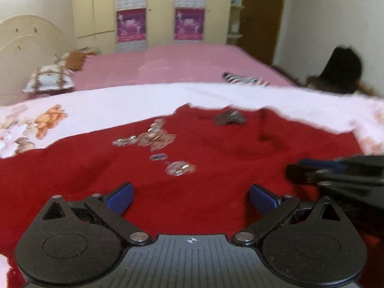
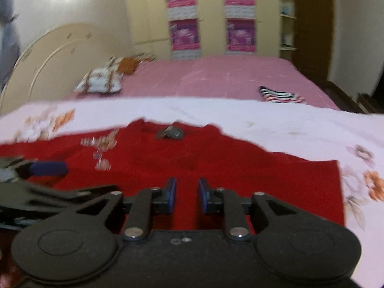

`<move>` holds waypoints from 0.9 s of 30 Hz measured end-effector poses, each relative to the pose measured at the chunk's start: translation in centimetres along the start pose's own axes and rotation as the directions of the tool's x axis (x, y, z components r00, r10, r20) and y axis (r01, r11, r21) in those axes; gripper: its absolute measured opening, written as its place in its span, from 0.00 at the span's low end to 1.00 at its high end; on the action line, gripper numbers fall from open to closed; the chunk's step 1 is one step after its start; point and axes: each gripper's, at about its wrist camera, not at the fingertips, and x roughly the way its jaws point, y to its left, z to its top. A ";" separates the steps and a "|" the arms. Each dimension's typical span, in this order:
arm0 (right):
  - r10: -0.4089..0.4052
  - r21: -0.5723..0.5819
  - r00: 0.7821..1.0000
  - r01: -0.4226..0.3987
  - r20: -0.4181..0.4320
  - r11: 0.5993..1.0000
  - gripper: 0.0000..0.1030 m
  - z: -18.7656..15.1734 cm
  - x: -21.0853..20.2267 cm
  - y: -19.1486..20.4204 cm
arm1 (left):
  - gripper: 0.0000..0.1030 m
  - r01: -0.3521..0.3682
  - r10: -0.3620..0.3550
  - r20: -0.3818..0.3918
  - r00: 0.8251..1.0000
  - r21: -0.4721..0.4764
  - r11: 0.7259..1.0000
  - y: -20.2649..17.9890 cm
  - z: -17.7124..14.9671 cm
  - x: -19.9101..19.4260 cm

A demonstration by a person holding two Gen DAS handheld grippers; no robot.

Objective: Fold small clothes
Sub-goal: 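Grasp the sleeve cuff with the left gripper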

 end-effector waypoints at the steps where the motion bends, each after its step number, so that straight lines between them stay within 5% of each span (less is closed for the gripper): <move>1: 0.009 -0.021 1.000 -0.009 0.007 1.000 0.15 -0.2 0.0 -0.2 | 0.99 -0.021 0.021 0.001 1.000 0.008 1.000 0.4 -0.2 -0.2; 3: -0.100 -0.043 0.994 0.102 0.030 0.994 0.15 -0.2 -0.7 -1.8 | 0.99 -0.043 0.043 -0.011 0.999 -0.003 0.999 2.2 -0.5 -0.8; 5: -0.224 0.086 0.974 0.221 0.027 0.972 0.16 -0.2 -1.1 -6.4 | 0.99 -0.064 0.064 -0.008 0.998 -0.021 0.998 4.1 -1.0 -1.5; 7: -0.180 0.172 0.984 0.175 0.013 0.970 0.13 -0.5 -1.4 -9.7 | 1.00 -0.074 0.074 0.003 0.997 -0.053 0.996 5.3 -1.4 -1.5; 12: -0.221 0.005 0.975 0.221 0.017 0.975 0.22 0.0 -1.6 -7.0 | 1.00 -0.066 0.065 -0.011 0.998 -0.050 0.997 5.6 -0.9 -1.8; 16: -0.181 0.038 0.979 0.179 0.095 0.983 0.27 -1.3 -5.1 -5.9 | 1.00 -0.136 0.145 0.035 0.989 -0.177 0.975 12.0 -2.9 -6.4; 22: -0.125 0.186 0.991 0.115 0.045 0.976 0.27 -3.4 -6.9 -6.3 | 0.95 -0.322 0.351 -0.046 0.935 -0.520 0.791 29.0 -9.0 -11.9; 24: -0.121 0.227 0.992 0.109 0.043 0.968 0.27 -3.9 -7.7 -6.0 | 0.78 -0.298 0.347 -0.053 0.936 -0.643 0.706 34.3 -10.6 -13.1; 27: -0.131 0.256 0.991 0.116 0.042 0.960 0.28 -4.1 -8.5 -5.4 | 0.77 -0.193 0.290 -0.022 0.957 -0.793 0.577 40.9 -12.5 -13.2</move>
